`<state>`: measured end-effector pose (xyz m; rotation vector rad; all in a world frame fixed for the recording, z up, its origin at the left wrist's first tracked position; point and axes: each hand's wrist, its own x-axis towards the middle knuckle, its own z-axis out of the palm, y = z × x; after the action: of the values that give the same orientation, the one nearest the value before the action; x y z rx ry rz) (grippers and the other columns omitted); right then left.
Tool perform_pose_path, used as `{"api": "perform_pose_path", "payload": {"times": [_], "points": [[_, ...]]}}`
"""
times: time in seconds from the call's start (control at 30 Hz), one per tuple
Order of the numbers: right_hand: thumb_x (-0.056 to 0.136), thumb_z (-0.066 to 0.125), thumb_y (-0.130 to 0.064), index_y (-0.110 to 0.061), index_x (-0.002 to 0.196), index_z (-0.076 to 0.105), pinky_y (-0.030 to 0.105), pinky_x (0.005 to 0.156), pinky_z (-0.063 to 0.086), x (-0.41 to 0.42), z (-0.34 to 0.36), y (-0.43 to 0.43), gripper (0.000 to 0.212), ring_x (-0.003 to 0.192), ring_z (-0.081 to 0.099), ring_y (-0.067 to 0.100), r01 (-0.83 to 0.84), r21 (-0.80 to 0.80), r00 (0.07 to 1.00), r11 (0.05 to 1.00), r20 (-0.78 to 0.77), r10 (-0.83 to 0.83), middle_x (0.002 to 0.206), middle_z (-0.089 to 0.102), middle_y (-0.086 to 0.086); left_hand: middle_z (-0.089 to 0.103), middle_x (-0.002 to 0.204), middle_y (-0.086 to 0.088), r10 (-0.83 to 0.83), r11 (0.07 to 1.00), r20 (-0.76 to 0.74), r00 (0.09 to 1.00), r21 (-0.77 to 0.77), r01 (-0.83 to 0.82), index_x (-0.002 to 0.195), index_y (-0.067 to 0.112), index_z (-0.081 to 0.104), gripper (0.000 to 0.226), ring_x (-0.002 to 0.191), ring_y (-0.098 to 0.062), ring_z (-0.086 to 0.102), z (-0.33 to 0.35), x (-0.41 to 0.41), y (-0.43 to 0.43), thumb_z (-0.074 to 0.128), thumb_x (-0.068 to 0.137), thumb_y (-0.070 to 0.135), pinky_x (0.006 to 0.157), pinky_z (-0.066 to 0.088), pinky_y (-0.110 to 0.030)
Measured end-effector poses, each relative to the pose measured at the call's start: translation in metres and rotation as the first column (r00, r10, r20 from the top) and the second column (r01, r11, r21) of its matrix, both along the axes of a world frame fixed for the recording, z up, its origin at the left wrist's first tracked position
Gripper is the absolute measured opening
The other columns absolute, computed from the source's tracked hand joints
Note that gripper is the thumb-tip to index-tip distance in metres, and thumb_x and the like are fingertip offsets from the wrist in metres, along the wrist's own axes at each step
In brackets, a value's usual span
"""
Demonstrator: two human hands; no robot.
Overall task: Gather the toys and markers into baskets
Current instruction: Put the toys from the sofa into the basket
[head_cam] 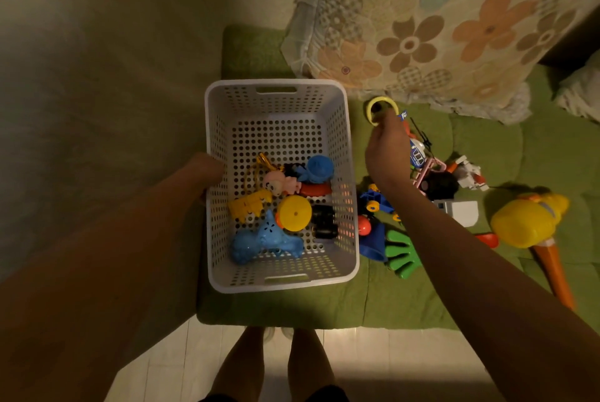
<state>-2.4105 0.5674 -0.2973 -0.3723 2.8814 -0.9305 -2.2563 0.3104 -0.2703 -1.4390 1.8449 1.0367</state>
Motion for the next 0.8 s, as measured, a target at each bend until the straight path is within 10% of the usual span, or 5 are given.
{"api": "perform_pose_path", "payload": {"times": [0.3,0.53,0.67,0.8], "points": [[0.094,0.058,-0.025,-0.007,0.136,0.042,0.043,0.09,0.05,0.046,-0.052,0.028,0.049,0.11,0.06,0.039,-0.399,0.267,0.774,0.877,0.611,0.166,0.121,0.063,0.02,0.049,0.074,-0.011,0.034,0.999,-0.036,0.999,-0.006,-0.034,0.073,0.01,0.039,0.025,0.078,-0.029,0.054,0.002,0.002,0.003,0.042,0.097,0.006,0.073,0.049,-0.039],[0.099,0.046,-0.036,-0.011,0.121,0.056,0.046,0.092,0.051,0.06,-0.056,0.016,0.034,0.103,0.062,0.034,0.171,0.09,0.59,0.981,0.788,-0.175,0.108,0.063,0.017,0.048,0.072,-0.011,0.045,0.999,-0.042,0.998,-0.009,-0.045,0.073,0.008,0.04,0.025,0.072,-0.028,0.053,0.004,0.002,0.008,0.039,0.098,0.006,0.072,0.048,-0.039],[0.1,0.043,-0.034,-0.022,0.094,0.057,0.027,0.074,0.054,0.064,-0.064,0.019,0.019,0.089,0.062,0.022,0.189,0.072,0.602,0.979,0.779,-0.174,0.096,0.062,0.006,0.05,0.075,-0.011,0.04,0.999,-0.048,0.998,0.0,-0.04,0.076,0.008,0.042,0.023,0.073,-0.026,0.054,0.006,0.003,0.008,0.038,0.098,0.008,0.072,0.049,-0.039],[0.098,0.047,-0.033,-0.011,0.118,0.047,0.048,0.084,0.054,0.064,-0.059,0.017,0.03,0.096,0.064,0.034,0.019,0.16,0.701,0.987,0.702,-0.128,0.101,0.063,0.014,0.049,0.074,-0.01,0.054,0.999,-0.047,0.997,0.004,-0.053,0.088,0.006,0.043,0.012,0.083,-0.03,0.054,0.006,0.003,0.009,0.039,0.099,0.008,0.071,0.049,-0.038]]}}
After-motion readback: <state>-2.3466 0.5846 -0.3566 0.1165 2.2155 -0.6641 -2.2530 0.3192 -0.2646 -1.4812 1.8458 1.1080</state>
